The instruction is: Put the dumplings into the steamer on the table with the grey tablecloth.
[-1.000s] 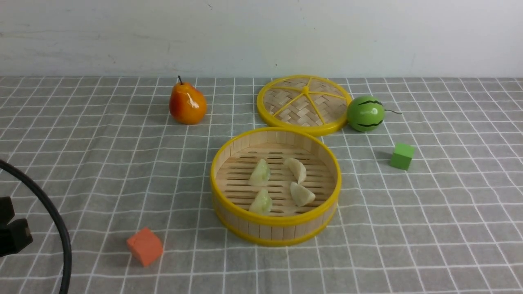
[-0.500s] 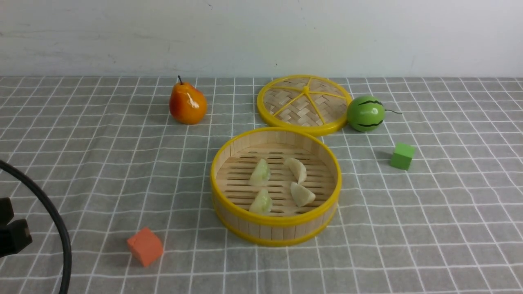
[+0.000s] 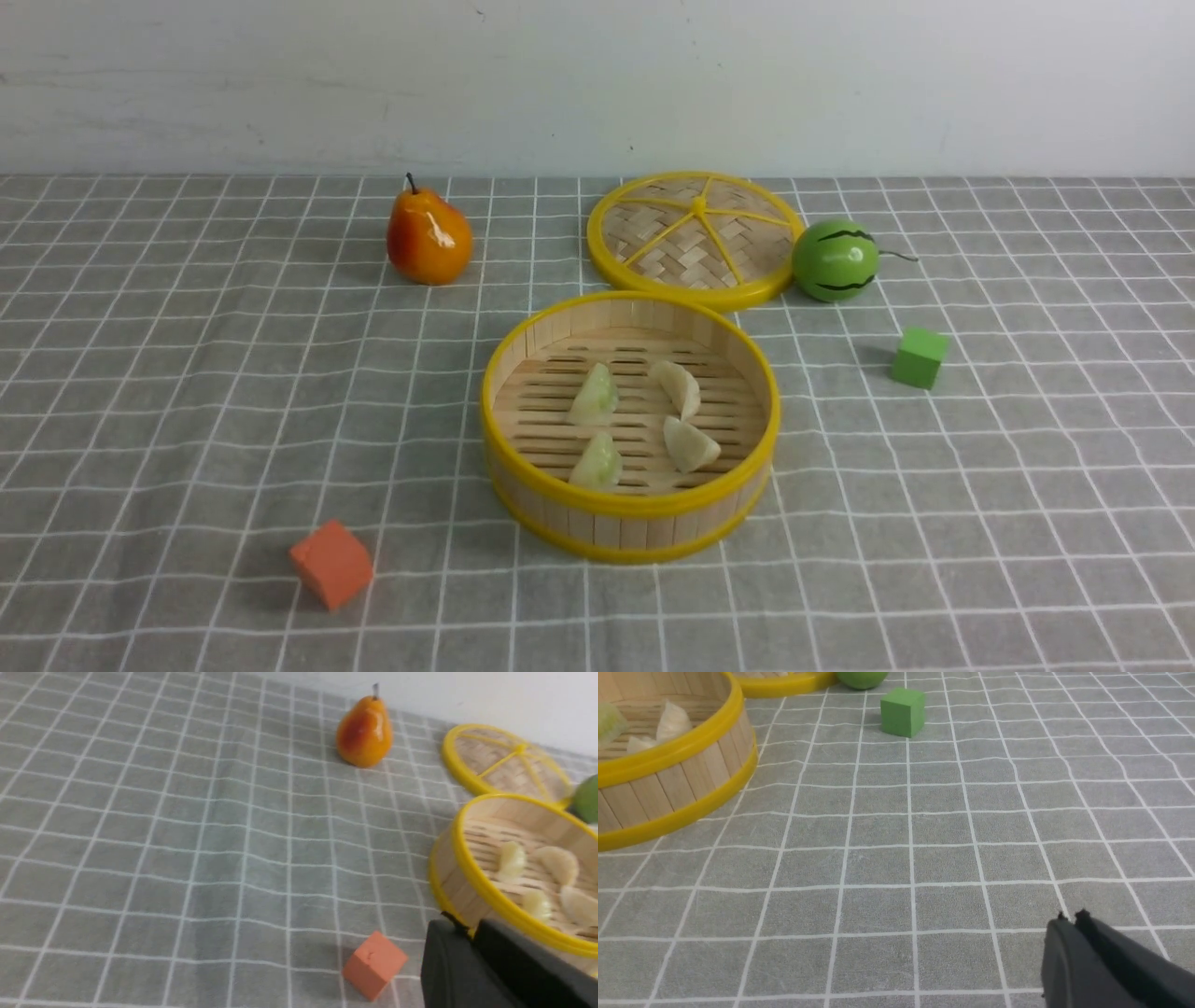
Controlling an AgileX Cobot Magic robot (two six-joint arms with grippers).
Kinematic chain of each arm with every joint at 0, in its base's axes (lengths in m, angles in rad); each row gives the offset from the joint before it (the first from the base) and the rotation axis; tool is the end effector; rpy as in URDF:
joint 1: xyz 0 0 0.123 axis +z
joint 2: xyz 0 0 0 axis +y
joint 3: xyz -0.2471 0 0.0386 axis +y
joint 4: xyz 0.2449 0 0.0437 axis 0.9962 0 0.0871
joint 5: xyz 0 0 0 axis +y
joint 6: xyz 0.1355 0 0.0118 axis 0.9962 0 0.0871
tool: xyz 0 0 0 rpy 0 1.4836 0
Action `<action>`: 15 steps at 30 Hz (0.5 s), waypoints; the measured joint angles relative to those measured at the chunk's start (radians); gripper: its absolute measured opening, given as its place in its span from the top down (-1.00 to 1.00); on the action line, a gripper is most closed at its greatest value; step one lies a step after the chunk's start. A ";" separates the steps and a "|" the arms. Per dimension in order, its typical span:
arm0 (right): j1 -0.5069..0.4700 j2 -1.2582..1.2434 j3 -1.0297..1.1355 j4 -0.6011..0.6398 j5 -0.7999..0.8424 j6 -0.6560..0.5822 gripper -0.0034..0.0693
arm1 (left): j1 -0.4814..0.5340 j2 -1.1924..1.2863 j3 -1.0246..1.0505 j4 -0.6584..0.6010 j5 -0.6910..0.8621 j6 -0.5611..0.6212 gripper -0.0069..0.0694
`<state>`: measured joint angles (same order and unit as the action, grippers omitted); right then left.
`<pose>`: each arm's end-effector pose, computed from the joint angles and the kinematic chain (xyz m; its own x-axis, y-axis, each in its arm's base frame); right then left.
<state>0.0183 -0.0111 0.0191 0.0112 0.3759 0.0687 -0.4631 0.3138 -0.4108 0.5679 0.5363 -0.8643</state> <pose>0.1278 0.0029 0.1608 -0.2931 0.0737 -0.9532 0.0009 0.9970 0.0768 0.1438 -0.0300 0.2670 -0.3000 -0.2315 -0.9254 0.0929 0.9584 -0.2698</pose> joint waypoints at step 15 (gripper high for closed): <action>0.000 0.000 0.000 0.001 0.000 0.000 0.84 | 0.409 -0.324 0.435 -0.513 -0.187 0.571 0.86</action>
<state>0.0183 -0.0111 0.0191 0.0120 0.3759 0.0687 -0.0543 -0.0102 0.0239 0.0553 0.3489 -0.2937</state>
